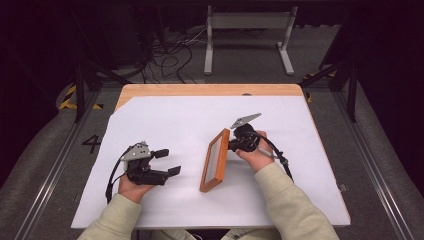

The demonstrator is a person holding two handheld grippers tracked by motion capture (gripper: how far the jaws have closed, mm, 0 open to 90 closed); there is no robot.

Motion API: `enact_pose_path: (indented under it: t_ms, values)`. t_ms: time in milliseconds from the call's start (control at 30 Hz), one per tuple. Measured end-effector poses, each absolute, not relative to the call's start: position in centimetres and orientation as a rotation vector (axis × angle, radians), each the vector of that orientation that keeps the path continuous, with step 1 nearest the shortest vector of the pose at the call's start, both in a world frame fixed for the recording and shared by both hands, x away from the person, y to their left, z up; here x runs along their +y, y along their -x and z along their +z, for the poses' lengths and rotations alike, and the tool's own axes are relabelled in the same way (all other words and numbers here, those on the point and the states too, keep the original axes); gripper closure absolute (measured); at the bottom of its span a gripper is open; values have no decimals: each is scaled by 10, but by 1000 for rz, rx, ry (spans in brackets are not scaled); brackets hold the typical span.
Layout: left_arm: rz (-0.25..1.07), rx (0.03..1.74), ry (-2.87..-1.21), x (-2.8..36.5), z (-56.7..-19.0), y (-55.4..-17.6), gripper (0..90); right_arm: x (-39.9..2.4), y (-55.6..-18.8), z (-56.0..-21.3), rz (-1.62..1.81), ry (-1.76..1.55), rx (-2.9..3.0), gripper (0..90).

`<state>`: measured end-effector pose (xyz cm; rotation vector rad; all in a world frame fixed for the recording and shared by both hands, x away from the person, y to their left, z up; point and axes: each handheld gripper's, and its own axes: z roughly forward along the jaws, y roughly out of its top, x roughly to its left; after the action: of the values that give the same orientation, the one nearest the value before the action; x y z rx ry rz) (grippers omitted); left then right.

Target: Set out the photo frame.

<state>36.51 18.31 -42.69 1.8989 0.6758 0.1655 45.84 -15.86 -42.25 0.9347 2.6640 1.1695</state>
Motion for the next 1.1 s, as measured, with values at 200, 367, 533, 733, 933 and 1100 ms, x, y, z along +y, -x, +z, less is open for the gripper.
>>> enact_pose_path:
  t_ms: [200, 367, 533, 733, 933, 1100]
  values:
    - [173, 678, -1912, 183, -427, -365, 190, -145, -466, -424, 1187, -892, 2678, 900]
    - [186, 677, -1912, 183, -428, -366, 193, -137, -470, -427, 1232, -882, 2692, 900]
    - [188, 680, -1906, 184, -427, -367, 194, -133, -471, -426, 1186, -869, 2702, 900]
    - [202, 688, -1911, 188, -426, -366, 188, -141, -468, -420, 1143, -899, 2678, 900]
    - [220, 709, -1910, 195, -427, -366, 177, -154, -459, -410, 1091, -894, 2644, 838]
    - [218, 714, -1911, 194, -428, -366, 166, -167, -452, -397, 1072, -914, 2605, 826]
